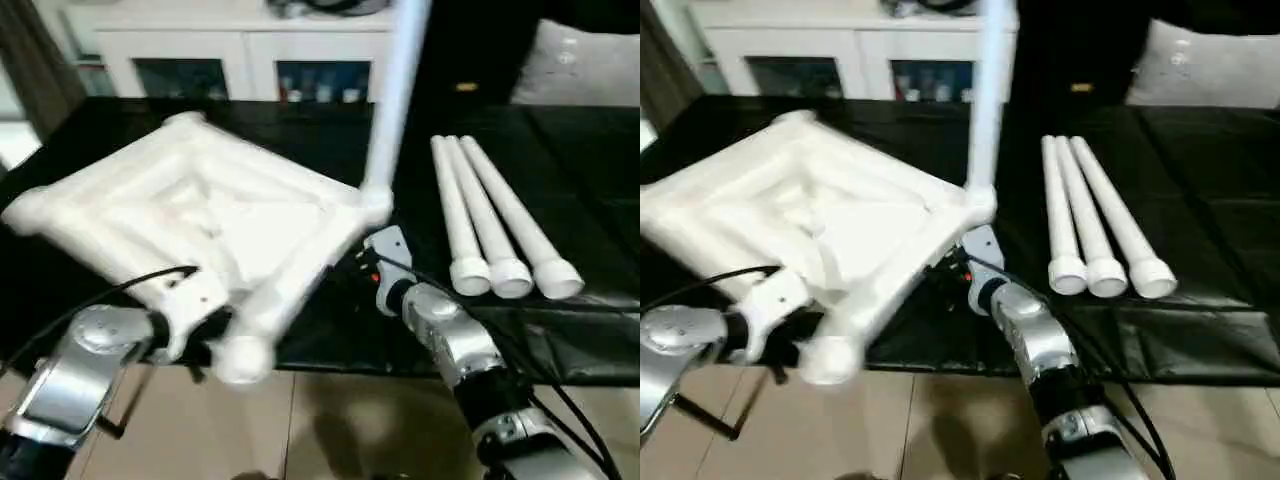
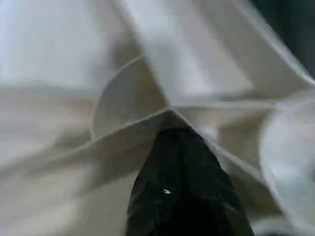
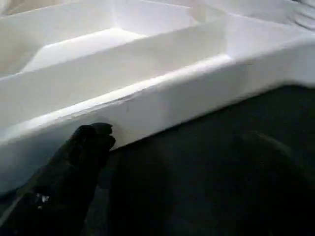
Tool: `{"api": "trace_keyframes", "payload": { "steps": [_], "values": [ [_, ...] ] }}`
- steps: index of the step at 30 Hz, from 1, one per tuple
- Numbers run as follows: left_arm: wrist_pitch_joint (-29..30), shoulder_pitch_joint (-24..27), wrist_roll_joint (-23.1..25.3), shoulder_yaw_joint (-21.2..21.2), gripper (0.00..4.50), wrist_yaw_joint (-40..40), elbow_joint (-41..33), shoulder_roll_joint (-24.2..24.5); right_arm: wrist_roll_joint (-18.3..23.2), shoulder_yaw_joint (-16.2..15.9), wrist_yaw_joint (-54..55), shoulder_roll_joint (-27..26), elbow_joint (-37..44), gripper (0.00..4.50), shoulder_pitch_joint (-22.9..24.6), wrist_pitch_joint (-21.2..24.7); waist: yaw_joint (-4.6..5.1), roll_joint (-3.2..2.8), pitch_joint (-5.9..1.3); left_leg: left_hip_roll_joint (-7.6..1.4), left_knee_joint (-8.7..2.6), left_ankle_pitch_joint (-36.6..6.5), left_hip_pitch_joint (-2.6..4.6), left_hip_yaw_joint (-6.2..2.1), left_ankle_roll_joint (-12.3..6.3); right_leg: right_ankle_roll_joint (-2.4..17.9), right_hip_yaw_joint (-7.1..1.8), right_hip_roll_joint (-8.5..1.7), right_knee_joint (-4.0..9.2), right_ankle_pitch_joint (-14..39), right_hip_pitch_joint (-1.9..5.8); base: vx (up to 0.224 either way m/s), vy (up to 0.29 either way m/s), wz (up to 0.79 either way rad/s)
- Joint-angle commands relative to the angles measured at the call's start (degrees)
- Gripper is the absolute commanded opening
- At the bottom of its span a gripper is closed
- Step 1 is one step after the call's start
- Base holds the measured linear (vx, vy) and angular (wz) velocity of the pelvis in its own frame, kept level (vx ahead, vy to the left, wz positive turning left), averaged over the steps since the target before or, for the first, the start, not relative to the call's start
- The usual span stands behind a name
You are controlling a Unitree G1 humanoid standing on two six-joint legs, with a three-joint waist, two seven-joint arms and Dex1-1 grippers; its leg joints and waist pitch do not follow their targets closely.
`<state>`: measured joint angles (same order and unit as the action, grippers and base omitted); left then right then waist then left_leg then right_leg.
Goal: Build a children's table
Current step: Rotate table base, then pick table leg
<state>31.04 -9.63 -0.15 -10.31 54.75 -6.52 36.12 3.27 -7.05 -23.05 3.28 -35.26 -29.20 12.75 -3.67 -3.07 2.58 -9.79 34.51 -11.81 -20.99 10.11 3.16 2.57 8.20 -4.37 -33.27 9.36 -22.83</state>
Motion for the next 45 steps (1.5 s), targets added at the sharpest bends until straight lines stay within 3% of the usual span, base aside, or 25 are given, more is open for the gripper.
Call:
{"api": "trace_keyframes", "payload": {
  "steps": [1,2,5,6,8,11,12,13,16,17,20,23,26,27,28,32,33,34,36,39,41,45],
  "values": [
    [-0.03,-1.92,-4.82,-3.45,0.07,5.42,-1.8,-2.24,-0.32,-0.39,-0.05,-0.81,-1.49,4.5,-2.16,-1.82,0.18,-0.23,-3.5,-3.94,-4.7,-8.98,0.44,-1.75,-1.31,10.42,-4.91,-5.65,2.73,9.73,3.24,0.0,0.0,0.0],
    [-2.2,-3.92,-4.55,-4.26,0.07,5.45,0.62,-4.34,-0.59,-0.17,0.48,-0.47,-2.32,4.5,-2.74,-2.3,0.28,-0.49,-3.46,-3.92,-4.65,-8.85,0.45,-1.75,-1.4,10.48,-4.91,-5.61,2.82,9.77,3.25,0.0,0.0,0.0],
    [-5.43,-6.28,-3.34,-4.72,0.07,4.43,4.59,-6.77,-0.84,0.19,0.95,-0.14,-3.26,4.5,-3.35,-2.87,0.67,-0.17,-3.64,-3.67,-4.26,-7.05,0.04,-1.65,-2.68,10.68,-4.89,-5.62,2.63,8.33,3.69,0.0,0.0,0.0],
    [-7.43,-7.76,-2.32,-5.08,0.07,3.33,7.23,-7.97,-0.9,0.4,1.12,0.05,-3.44,4.5,-3.56,-3.06,0.86,-0.15,-3.58,-3.49,-4.14,-7.74,0.06,-1.56,-3.23,10.03,-4.78,-5.5,3.15,10.21,3.63,0.0,0.0,0.0],
    [-12.85,-12.43,1.04,-5.81,0.07,-1.88,15.53,-11.87,-1.31,0.89,2.03,0.81,-3.1,4.5,-3.76,-3.57,0.84,-0.08,-3.75,-3.35,-3.93,-7.3,0.22,-1.52,-3.64,9.15,-4.74,-5.41,3.46,11.07,3.67,0.0,0.0,0.0],
    [-15.96,-16.04,3.18,-5.97,0.07,-6.81,21.26,-14.43,-2.09,1.28,3.21,1.55,-2.77,4.5,-3.8,-4.45,1.07,-0.25,-3.93,-3.62,-3.9,-7.14,-0.06,-1.78,-3.56,8.65,-4.54,-5.54,3.17,11.01,3.99,0.0,0.0,0.0],
    [-17.09,-17.95,4.02,-5.86,0.07,-9.48,24.18,-15.67,-2.39,1.77,4.05,1.94,-2.18,4.5,-3.73,-4.78,1.22,-0.17,-3.74,-3.39,-3.85,-8.3,0.22,-1.5,-3.85,8.03,-4.36,-5.15,3.94,13.13,3.52,0.0,0.0,0.0],
    [-19.21,-20.65,5.11,-5.87,0.07,-12.93,28.64,-17.22,-2.63,2.59,5.25,2.61,-1.04,4.5,-3.61,-5.22,1.13,-0.02,-3.87,-3.2,-3.68,-7.86,0.35,-1.42,-3.78,7.83,-4.49,-5.14,3.97,13.02,3.55,0.0,0.0,0.0],
    [-21.01,-22.31,6.55,-6.39,0.07,-15.24,31.9,-17.85,-2.86,3.26,6.19,3.43,1.2,4.5,-3.18,-5.11,1.11,0.0,-4.0,-3.57,-3.8,-6.74,-0.25,-1.82,-4.38,7.7,-4.25,-5.27,3.41,11.66,4.01,0.0,0.0,0.0],
    [-22.64,-23.09,7.54,-6.67,0.07,-16.9,34.09,-18.07,-2.72,3.85,6.33,3.96,3.08,4.5,-2.82,-4.73,0.99,-0.08,-4.07,-3.56,-3.62,-7.04,0.14,-1.67,-4.5,7.57,-4.29,-5.34,3.62,12.4,3.7,0.0,0.0,0.0],
    [-26.14,-24.31,8.93,-6.89,0.07,-19.19,38.24,-18.64,-2.63,5.08,7.41,5.03,6.35,4.5,-2.41,-3.99,0.79,0.02,-4.34,-3.62,-3.47,-4.41,-0.01,-1.74,-5.51,8.11,-4.36,-5.2,2.94,8.27,3.79,0.0,0.0,0.0],
    [-28.09,-24.57,7.53,-5.44,0.07,-19.95,40.75,-20.16,-2.42,7.02,9.96,6.13,9.38,4.5,-2.59,-2.74,0.56,0.04,-4.34,-3.64,-3.38,-4.44,0.17,-1.58,-5.93,9.08,-4.42,-5.21,2.95,7.07,3.63,0.0,0.0,0.0],
    [-26.99,-23.18,3.89,-2.82,0.07,-19.55,38.61,-21.83,-2.88,8.42,13.33,6.75,10.53,4.5,-3.11,0.51,0.05,0.0,-4.28,-3.6,-3.46,-5.46,0.31,-1.45,-5.57,9.3,-4.4,-5.34,3.19,8.87,3.57,0.0,0.0,0.0],
    [-26.37,-22.45,2.49,-1.81,0.34,-19.44,37.22,-22.3,-3.05,8.87,14.43,6.9,10.65,4.5,-3.4,2.08,0.02,-0.01,-4.22,-3.67,-3.53,-5.41,0.32,-1.48,-5.18,9.55,-4.41,-5.34,3.16,9.23,3.61,0.0,0.0,0.0],
    [-25.38,-19.88,0.55,-1.55,0.42,-17.27,32.41,-21.9,-3.56,9.27,15.89,7.35,10.28,4.5,-4.4,6.55,-0.01,0.0,-4.24,-3.82,-3.59,-5.45,0.33,-1.57,-4.87,9.92,-4.43,-5.41,3.01,9.2,3.69,0.0,0.0,0.0],
    [-23.85,-15.48,-1.29,-2.64,0.77,-13.88,24.67,-20.18,-5.31,8.85,17.14,8.78,7.87,4.5,-6.81,13.32,0.12,0.31,-4.01,-3.61,-3.62,-6.4,0.35,-1.32,-4.49,9.26,-4.44,-5.11,3.36,11.55,3.38,0.0,0.0,0.0],
    [-23.41,-14.69,-1.46,-2.86,0.86,-13.49,23.18,-19.75,-5.72,8.63,17.17,9.15,7.07,4.5,-7.43,14.43,0.17,0.34,-4.04,-3.7,-3.68,-6.43,0.25,-1.53,-4.18,9.35,-4.42,-5.33,3.07,12.02,3.63,0.0,0.0,0.0],
    [-22.9,-12.57,-1.95,-3.53,0.9,-11.94,19.27,-18.42,-6.23,8.53,17.52,10.03,4.32,4.5,-9.61,17.79,0.24,0.34,-3.93,-3.65,-3.7,-6.55,0.26,-1.41,-4.22,9.08,-4.42,-5.22,3.33,12.76,3.51,0.0,0.0,0.0],
    [-22.71,-11.34,-2.06,-3.94,1.07,-10.87,16.86,-17.56,-5.88,8.96,17.9,10.47,1.96,4.5,-11.37,19.65,0.25,0.74,-3.8,-3.56,-3.61,-6.63,0.45,-1.15,-4.0,9.02,-4.52,-5.03,3.41,13.57,3.22,0.0,0.0,0.0],
    [-21.85,-10.02,-1.88,-4.07,1.35,-10.33,13.76,-16.88,-4.36,10.61,18.45,10.75,-1.59,4.5,-14.05,21.18,0.15,0.61,-3.85,-3.55,-3.57,-6.32,0.47,-1.22,-3.77,8.47,-4.5,-5.07,3.27,13.89,3.28,0.0,0.0,0.0],
    [-20.62,-9.48,-1.69,-4.51,1.52,-10.17,11.7,-16.47,-2.85,12.14,18.19,11.07,-5.09,4.5,-16.58,23.31,0.03,1.0,-3.88,-3.7,-3.61,-5.59,0.53,-1.19,-3.81,8.79,-4.57,-5.08,3.09,12.79,3.28,0.0,0.0,0.0],
    [-19.14,-8.98,-1.23,-5.4,1.79,-10.0,10.08,-15.76,-2.27,12.79,16.46,11.31,-7.87,4.5,-18.51,26.13,0.04,0.94,-3.95,-3.5,-3.43,-4.28,0.31,-1.12,-4.14,9.21,-4.55,-5.0,2.71,10.66,3.43,0.0,0.0,0.0]
  ]
}}
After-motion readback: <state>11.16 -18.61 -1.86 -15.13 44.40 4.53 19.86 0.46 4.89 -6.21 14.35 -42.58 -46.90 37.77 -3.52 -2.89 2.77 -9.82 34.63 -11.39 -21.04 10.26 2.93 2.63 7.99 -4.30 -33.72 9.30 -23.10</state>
